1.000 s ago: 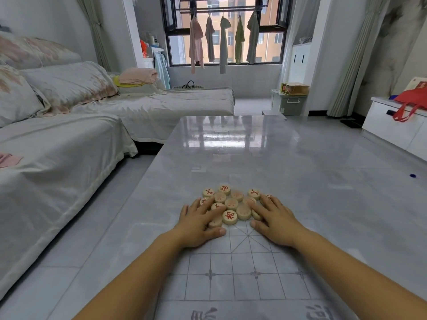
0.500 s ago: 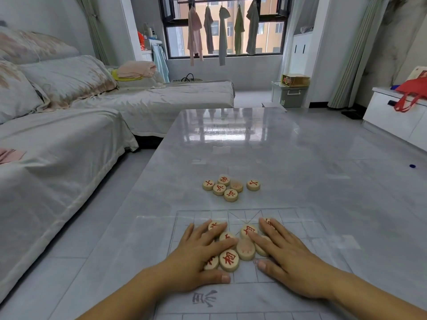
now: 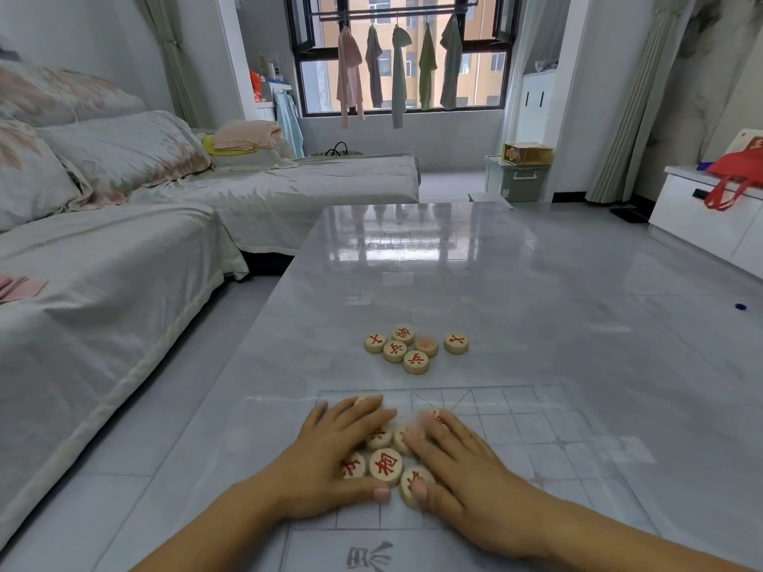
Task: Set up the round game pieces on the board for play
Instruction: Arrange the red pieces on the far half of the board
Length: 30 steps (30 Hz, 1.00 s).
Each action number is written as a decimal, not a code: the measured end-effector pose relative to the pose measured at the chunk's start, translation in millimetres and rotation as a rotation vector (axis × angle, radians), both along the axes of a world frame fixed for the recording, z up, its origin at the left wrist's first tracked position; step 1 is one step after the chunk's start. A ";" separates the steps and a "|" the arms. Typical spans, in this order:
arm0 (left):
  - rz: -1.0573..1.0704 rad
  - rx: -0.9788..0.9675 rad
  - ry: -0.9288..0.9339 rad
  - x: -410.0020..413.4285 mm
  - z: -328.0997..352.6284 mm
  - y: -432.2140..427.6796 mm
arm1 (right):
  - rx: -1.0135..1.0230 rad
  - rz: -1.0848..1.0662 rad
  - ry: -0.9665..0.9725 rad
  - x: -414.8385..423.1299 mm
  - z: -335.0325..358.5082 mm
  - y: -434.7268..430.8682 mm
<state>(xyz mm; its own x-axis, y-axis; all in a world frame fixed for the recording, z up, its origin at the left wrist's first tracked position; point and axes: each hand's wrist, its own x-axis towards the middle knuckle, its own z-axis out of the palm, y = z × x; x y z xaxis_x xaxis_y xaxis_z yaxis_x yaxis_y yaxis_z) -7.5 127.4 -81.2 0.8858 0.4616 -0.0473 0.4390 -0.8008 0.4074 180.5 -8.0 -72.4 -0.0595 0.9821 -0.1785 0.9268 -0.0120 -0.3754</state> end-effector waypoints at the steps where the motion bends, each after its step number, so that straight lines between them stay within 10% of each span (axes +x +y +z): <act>1: 0.046 -0.035 -0.076 -4.8 -2.1 1.7 | 0.064 -0.037 0.054 0.7 4.3 11.5; 8: 0.155 -0.086 -0.263 -4.1 -5.7 0.0 | 0.194 -0.254 -0.075 59.1 16.6 135.6; 19: 0.353 -0.209 -0.419 -3.5 -16.0 8.9 | 0.072 0.054 -0.209 36.8 -7.3 134.0; 26: 0.287 -0.039 -0.345 -2.4 -13.0 7.0 | 0.076 -0.056 0.332 28.1 10.4 61.2; 30: 0.246 0.004 -0.347 -2.0 -11.7 8.5 | 0.209 -0.319 0.334 71.4 27.3 53.2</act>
